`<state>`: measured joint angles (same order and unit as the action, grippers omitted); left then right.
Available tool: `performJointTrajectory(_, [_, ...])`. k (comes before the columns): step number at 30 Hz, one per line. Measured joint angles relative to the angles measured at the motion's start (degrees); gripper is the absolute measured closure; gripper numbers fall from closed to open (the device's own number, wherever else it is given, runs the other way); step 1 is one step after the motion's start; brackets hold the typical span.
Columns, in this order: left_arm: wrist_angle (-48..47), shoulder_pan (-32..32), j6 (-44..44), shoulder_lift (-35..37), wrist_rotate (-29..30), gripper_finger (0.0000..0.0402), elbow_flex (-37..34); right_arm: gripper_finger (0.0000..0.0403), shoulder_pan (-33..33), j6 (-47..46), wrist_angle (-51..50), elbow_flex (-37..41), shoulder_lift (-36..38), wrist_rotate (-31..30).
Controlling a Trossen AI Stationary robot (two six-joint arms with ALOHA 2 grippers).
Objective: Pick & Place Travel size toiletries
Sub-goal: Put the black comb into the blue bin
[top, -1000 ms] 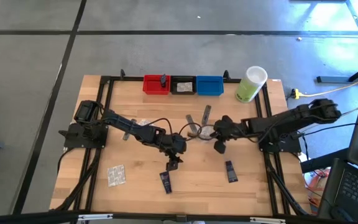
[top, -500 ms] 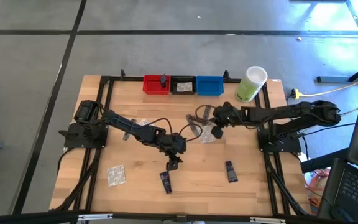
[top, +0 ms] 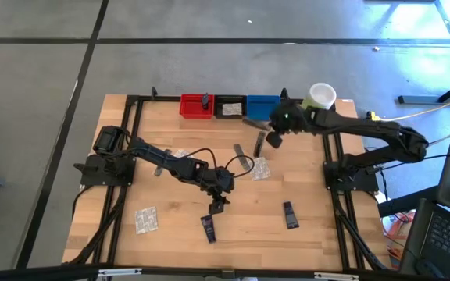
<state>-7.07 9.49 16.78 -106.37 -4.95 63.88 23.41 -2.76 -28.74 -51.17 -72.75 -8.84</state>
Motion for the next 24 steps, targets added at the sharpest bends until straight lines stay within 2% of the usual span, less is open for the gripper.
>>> performJointTrajectory(4, [0.00,-0.01,0.00,0.00,0.00,0.0197,0.00,0.0403,4.57,1.95,-3.84,-3.30,0.02,1.21])
performJointTrajectory(9, [0.00,-0.02,0.00,0.00,0.00,0.0197,0.00,0.0403,9.56,4.97,-5.40,-3.62,-0.10,3.66])
performJointTrajectory(13, [0.02,-0.02,0.00,0.00,0.00,0.0197,0.00,0.0403,13.00,8.48,-5.09,-3.66,-2.40,4.00])
performJointTrajectory(24, [0.01,-0.02,0.00,0.00,0.00,0.0197,0.00,0.0403,21.16,15.61,-0.08,-4.28,-9.88,9.87])
